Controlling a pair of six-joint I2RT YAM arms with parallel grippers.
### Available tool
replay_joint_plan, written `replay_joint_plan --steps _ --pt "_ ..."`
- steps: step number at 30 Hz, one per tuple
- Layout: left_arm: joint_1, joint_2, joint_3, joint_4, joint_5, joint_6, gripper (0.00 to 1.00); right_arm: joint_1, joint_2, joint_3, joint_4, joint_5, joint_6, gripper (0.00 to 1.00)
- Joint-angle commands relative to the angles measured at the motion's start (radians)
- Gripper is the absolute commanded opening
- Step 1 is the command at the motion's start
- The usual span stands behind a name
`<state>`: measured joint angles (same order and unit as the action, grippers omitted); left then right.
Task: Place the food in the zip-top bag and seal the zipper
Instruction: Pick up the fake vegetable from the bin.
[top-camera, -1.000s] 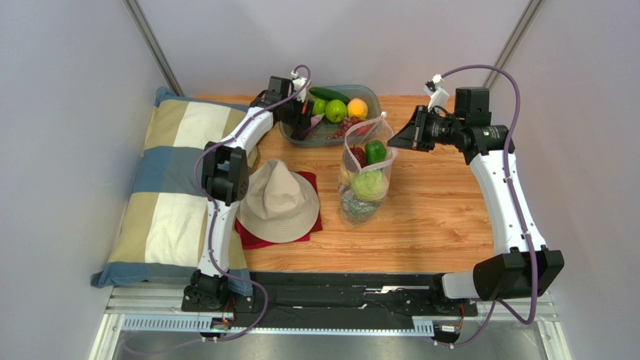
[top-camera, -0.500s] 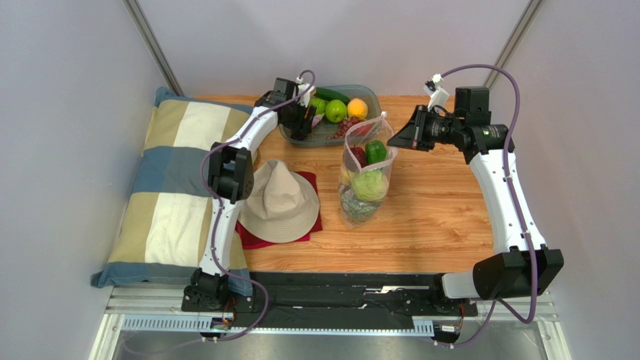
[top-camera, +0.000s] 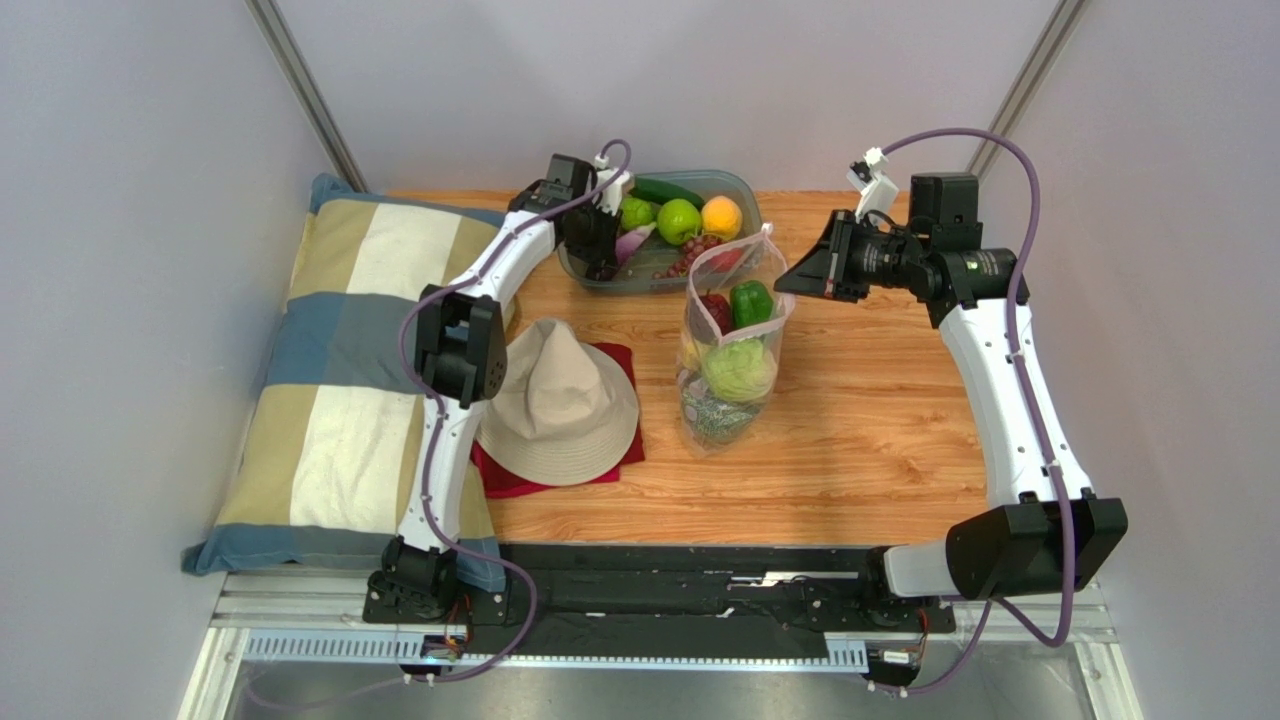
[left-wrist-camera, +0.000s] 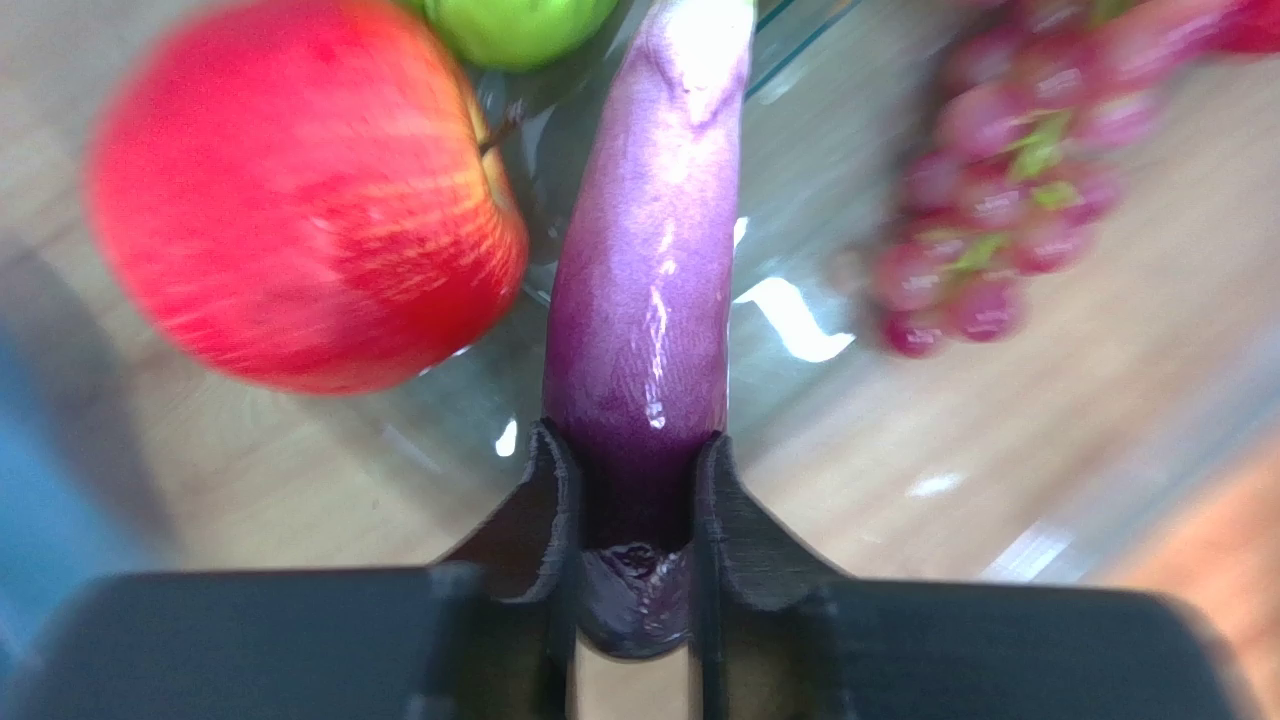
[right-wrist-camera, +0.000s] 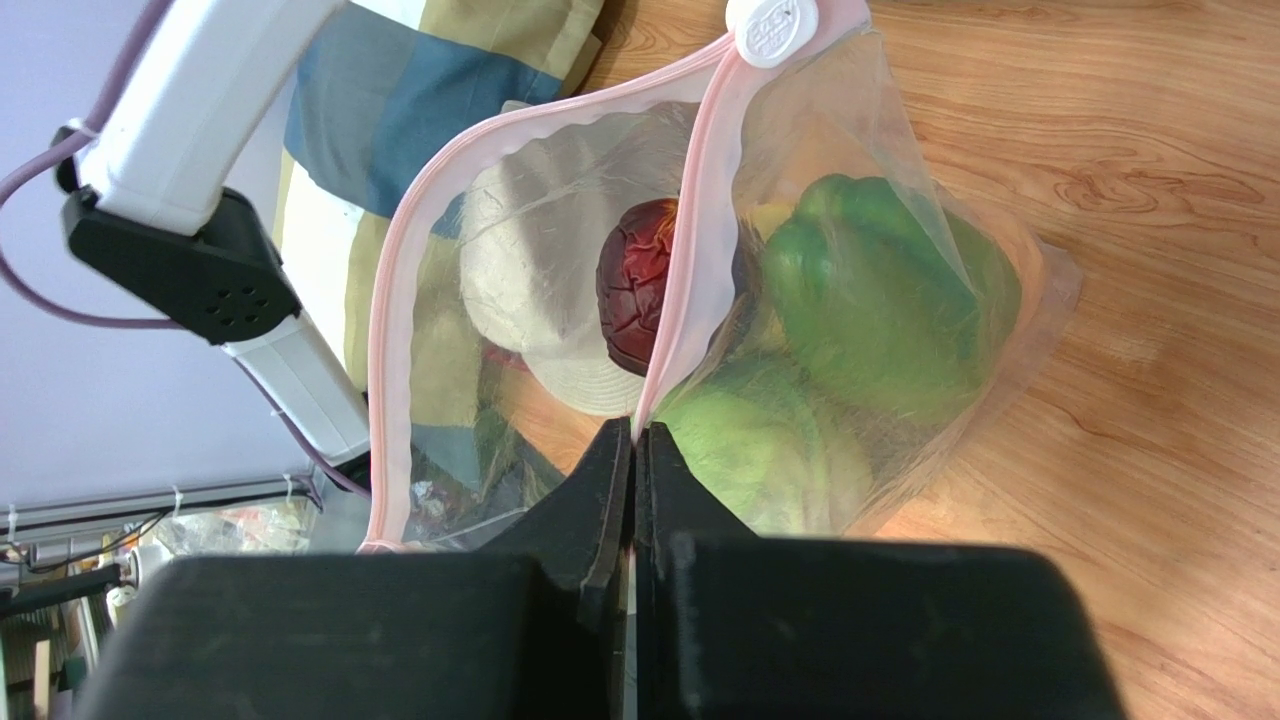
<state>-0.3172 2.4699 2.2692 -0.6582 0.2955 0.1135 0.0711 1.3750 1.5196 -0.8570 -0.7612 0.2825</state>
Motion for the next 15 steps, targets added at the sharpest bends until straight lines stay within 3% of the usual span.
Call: replay_joint_plan --steps 1,8,13,15 --pt "-0.005 -0.274 0.021 0.043 0.070 -0.076 0.03 0.009 0.006 0.042 0.039 -0.032 -0.005 0.00" --pt "-0.023 -0.597 -0.147 0.117 0.244 -0.386 0.00 0.022 -0.048 -0.027 0.121 -0.029 0.050 0.00" --pt "-0.136 -0.759 -0.236 0.152 0.271 -0.556 0.00 0.032 -0.071 -0.067 0.170 -0.029 0.089 0.00" --pt "-0.180 -0.795 -0.267 0.146 0.220 -0.589 0.00 0.038 -0.082 -0.073 0.183 -0.029 0.109 0.00"
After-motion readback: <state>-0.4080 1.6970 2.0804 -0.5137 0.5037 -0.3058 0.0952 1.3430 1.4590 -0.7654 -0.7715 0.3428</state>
